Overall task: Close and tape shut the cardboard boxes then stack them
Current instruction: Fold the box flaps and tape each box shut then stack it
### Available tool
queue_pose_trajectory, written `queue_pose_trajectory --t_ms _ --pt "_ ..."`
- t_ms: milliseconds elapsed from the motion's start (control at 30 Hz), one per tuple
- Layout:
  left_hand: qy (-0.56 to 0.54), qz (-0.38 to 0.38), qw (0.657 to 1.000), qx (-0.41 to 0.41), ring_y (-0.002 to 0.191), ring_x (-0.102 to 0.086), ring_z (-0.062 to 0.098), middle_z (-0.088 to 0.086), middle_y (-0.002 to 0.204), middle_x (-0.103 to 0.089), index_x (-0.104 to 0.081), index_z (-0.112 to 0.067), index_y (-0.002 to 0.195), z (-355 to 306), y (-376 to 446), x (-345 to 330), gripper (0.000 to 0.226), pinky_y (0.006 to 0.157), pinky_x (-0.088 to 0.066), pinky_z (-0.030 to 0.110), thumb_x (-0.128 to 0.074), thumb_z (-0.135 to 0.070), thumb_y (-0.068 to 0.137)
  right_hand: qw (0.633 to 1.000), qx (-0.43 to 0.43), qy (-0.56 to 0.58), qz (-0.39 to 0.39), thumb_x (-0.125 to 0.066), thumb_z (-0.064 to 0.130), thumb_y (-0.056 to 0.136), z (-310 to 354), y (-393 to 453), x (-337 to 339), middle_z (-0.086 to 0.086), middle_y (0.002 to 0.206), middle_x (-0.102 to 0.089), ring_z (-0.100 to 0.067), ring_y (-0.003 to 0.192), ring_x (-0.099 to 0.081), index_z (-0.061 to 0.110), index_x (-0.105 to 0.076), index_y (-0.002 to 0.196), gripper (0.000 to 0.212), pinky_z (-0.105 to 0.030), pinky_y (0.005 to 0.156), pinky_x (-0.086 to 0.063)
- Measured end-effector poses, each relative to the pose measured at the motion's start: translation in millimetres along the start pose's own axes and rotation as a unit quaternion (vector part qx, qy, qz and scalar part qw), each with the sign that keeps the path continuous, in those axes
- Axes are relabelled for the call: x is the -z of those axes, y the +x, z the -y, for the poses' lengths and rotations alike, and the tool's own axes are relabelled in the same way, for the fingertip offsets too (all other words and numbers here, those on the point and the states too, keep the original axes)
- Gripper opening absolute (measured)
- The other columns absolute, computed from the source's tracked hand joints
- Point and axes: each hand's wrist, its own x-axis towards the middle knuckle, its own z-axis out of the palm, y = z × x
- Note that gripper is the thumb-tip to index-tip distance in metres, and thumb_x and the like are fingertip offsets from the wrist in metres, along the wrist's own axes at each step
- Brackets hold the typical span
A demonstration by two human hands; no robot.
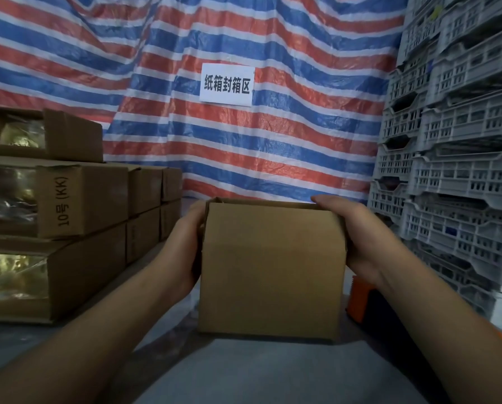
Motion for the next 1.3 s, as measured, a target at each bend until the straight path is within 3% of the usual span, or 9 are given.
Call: queue_pose_trajectory --t_ms 200,467,600,733,867,967,1067,1167,1300 --pt "0.019 0.009 1.0 -0.006 0.068 -0.071 0.012 -0.001 0.075 -0.074 -0.079 -0.024 0.071 -1 -3 1 0.041 0.053 -0.053 0.022 -0.052 -0.043 0.095 0.998 -0.013 -0.018 0.061 -0.07 0.026 0.062 5 -2 11 0.0 0.087 -0.077 -0.01 0.072 -0.072 0.027 -0.063 0.121 0.06 -0.026 0.059 -0.052" --pt "0.029 -0.002 1.0 0.002 0.07 -0.072 0.013 0.001 0.079 -0.075 -0.08 -0.025 0.068 -5 -9 -3 0.043 0.057 -0.053 0.023 -0.051 -0.043 0.095 0.975 0.02 -0.194 0.11 -0.071 0.033 0.065 27 2 19 -0.001 0.096 -0.075 -0.012 0.085 -0.07 0.031 -0.076 0.1 0.035 -0.024 0.067 -0.049" --pt "0.056 -0.017 0.998 0.022 0.083 -0.069 0.02 0.007 0.08 -0.072 -0.076 -0.014 0.067 -11 -12 -10 0.046 0.083 -0.053 0.037 -0.049 -0.035 0.098 0.968 0.005 -0.213 0.133 -0.073 0.036 0.073 30 1 19 0.006 0.101 -0.077 -0.005 0.09 -0.072 0.039 -0.079 0.092 0.02 -0.02 0.072 -0.05" --pt "0.106 -0.037 0.994 -0.001 0.11 -0.06 0.031 0.005 0.089 -0.063 -0.063 -0.014 0.086 -16 -6 -8 0.025 0.079 -0.049 0.028 -0.046 -0.024 0.102 0.972 -0.006 -0.181 0.151 -0.075 0.039 0.066 32 -1 27 0.0 0.107 -0.077 -0.012 0.094 -0.073 0.035 -0.079 0.098 0.033 -0.025 0.073 -0.053" --pt "0.1 -0.016 0.994 0.038 0.084 -0.072 0.023 0.007 0.089 -0.075 -0.056 -0.027 0.124 -10 -6 -2 0.032 0.076 -0.058 0.038 -0.062 -0.03 0.093 0.976 -0.014 -0.159 0.15 -0.077 0.034 0.065 31 0 27 -0.004 0.108 -0.076 -0.014 0.091 -0.073 0.03 -0.079 0.1 0.036 -0.023 0.066 -0.055" --pt "0.076 -0.061 0.995 0.006 0.06 -0.07 0.016 0.006 0.084 -0.074 -0.051 -0.036 0.112 -8 -7 -1 0.033 0.051 -0.057 0.028 -0.064 -0.012 0.092 0.976 -0.01 -0.154 0.151 -0.076 0.035 0.065 28 1 26 -0.003 0.107 -0.077 -0.013 0.09 -0.073 0.031 -0.08 0.099 0.034 -0.023 0.066 -0.055" --pt "0.131 0.01 0.991 0.004 0.061 -0.066 0.012 0.004 0.082 -0.071 -0.069 -0.026 0.097 -12 -8 3 0.021 0.051 -0.052 0.025 -0.057 -0.01 0.095 0.978 -0.002 -0.146 0.146 -0.082 0.033 0.068 25 1 23 -0.001 0.1 -0.077 -0.009 0.082 -0.073 0.032 -0.08 0.097 0.029 -0.021 0.061 -0.054" --pt "0.189 0.054 0.98 0.019 0.061 -0.065 0.012 0.001 0.07 -0.07 -0.078 -0.028 0.074 -12 -8 6 0.04 0.056 -0.051 0.023 -0.05 -0.014 0.099 0.985 0.007 -0.106 0.134 -0.071 0.042 0.073 20 -1 19 0.0 0.097 -0.077 -0.009 0.078 -0.072 0.031 -0.081 0.094 0.026 -0.021 0.059 -0.054" --pt "0.205 0.055 0.977 0.033 0.055 -0.065 0.011 0.002 0.065 -0.068 -0.078 -0.025 0.066 -12 -7 9 0.044 0.049 -0.05 0.019 -0.049 -0.015 0.099 0.998 0.005 0.057 -0.023 -0.06 0.042 0.094 8 4 15 -0.006 0.097 -0.076 -0.017 0.082 -0.07 0.015 -0.077 0.092 0.032 -0.033 0.074 -0.051"
